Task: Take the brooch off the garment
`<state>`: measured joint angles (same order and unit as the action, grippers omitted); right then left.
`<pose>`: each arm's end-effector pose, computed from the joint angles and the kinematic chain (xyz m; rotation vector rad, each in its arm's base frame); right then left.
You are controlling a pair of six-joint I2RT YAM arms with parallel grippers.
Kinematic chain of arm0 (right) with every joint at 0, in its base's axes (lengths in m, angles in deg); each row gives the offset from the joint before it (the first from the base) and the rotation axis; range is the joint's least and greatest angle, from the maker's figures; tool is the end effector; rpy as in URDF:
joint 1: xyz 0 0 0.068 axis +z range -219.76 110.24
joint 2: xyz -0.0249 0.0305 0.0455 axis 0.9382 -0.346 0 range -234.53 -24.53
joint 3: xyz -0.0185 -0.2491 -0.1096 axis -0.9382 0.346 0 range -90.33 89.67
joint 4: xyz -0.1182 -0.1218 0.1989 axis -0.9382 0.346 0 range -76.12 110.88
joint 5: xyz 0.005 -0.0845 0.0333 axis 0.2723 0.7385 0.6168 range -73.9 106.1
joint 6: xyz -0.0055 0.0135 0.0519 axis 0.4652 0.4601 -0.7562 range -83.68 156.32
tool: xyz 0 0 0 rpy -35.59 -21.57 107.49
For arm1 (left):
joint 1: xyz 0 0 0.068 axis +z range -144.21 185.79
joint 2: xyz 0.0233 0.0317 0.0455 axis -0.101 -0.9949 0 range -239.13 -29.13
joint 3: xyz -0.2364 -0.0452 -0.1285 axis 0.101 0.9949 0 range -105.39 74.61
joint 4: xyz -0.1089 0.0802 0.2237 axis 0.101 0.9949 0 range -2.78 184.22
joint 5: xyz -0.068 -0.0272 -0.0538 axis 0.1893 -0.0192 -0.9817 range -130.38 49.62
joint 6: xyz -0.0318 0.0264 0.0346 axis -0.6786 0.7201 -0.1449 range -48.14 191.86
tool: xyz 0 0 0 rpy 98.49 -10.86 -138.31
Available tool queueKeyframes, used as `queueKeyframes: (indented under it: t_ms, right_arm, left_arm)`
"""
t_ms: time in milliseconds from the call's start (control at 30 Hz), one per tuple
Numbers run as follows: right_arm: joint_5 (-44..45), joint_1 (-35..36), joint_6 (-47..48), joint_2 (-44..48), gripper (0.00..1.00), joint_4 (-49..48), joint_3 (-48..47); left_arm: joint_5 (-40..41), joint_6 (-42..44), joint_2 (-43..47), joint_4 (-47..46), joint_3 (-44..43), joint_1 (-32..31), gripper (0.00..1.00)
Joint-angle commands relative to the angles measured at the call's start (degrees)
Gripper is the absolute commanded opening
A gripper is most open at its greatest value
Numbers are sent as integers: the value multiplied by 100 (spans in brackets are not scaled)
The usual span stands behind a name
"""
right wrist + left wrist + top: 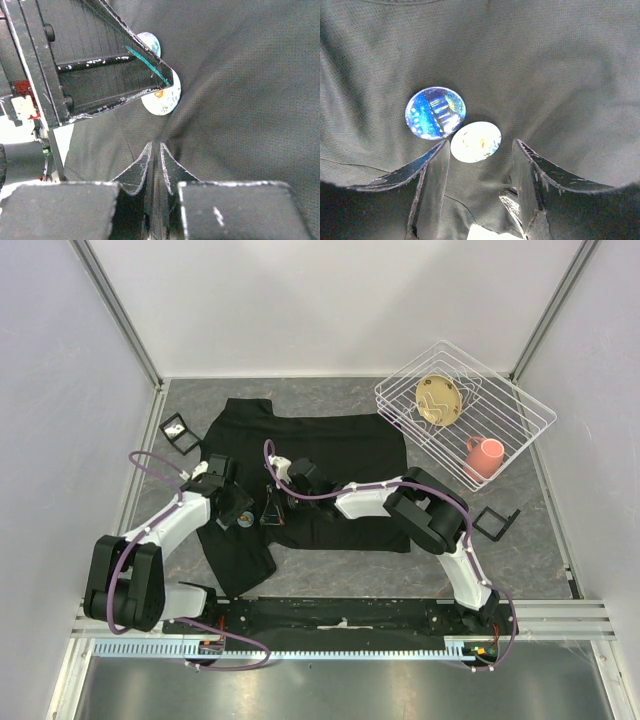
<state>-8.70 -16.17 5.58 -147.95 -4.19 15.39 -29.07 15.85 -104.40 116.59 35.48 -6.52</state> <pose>0.2624 0.3807 0.1329 -0.7479 2.2349 1.2681 0.2273 -0.0426 0.1738 -1.0498 2.4634 -0.1071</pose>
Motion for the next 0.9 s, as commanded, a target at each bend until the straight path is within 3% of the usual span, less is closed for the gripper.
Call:
queueKeyframes:
  t_ms: [0, 867]
  right_arm:
    - [-131, -32, -37, -77, 12, -285, 19]
    - [-227, -50, -2, -218, 10, -233, -95]
  left_arm:
    - [-76, -24, -32, -309, 38, -16, 59]
    - [-23, -297, -269, -607, 345, -60, 62]
